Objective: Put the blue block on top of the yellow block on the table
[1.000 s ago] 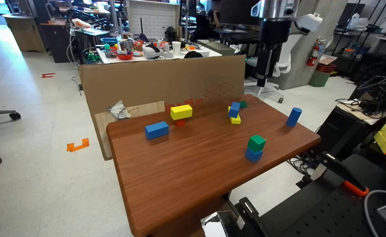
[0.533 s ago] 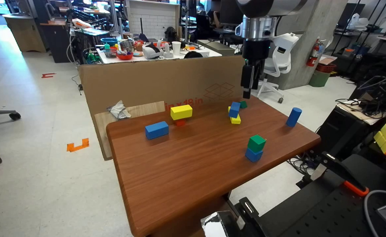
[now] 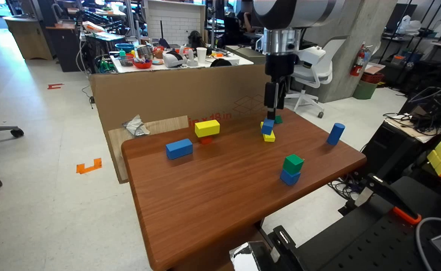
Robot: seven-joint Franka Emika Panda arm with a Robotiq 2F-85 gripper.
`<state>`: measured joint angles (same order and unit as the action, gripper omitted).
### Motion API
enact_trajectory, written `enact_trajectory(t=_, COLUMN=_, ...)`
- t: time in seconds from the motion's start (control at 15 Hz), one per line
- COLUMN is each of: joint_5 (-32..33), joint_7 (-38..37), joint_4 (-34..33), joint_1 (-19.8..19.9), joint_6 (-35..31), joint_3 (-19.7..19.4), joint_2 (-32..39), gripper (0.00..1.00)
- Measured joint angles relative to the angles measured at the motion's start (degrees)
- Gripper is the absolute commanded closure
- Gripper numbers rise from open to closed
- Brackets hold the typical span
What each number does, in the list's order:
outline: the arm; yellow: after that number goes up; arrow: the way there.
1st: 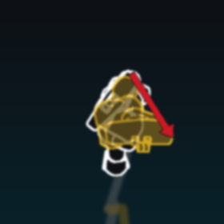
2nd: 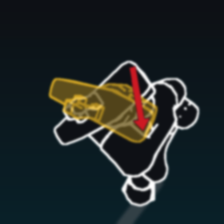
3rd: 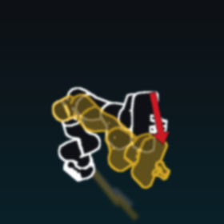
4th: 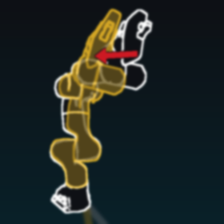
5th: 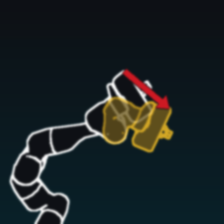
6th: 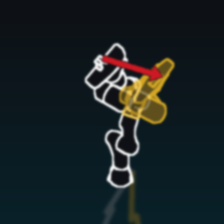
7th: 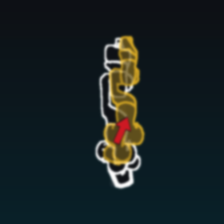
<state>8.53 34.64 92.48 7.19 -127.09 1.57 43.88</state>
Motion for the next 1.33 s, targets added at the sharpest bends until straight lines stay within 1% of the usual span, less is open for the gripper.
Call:
enact_trajectory(t=0.47, joint_5=3.4, joint_7=0.0, joint_4=-2.7, joint_1=-1.3, joint_6=0.0, joint_3=0.0, joint_2=2.9, gripper=0.00)
enact_trajectory(t=1.0, joint_5=3.7, joint_7=0.0, joint_4=-5.0, joint_1=-1.9, joint_6=0.3, joint_3=0.0, joint_2=5.6, gripper=0.00)
enact_trajectory(t=1.07, joint_5=3.7, joint_7=0.0, joint_4=-5.3, joint_1=-2.0, joint_6=0.4, joint_3=-0.1, joint_2=5.9, gripper=0.25)
enact_trajectory(t=1.13, joint_5=3.8, joint_7=0.0, joint_4=-5.7, joint_1=-1.9, joint_6=0.6, joint_3=-0.1, joint_2=6.2, gripper=0.26)
enact_trajectory(t=1.33, joint_5=3.8, joint_7=0.0, joint_4=-7.2, joint_1=-1.9, joint_6=2.6, joint_3=-0.3, joint_2=7.0, gripper=0.51)
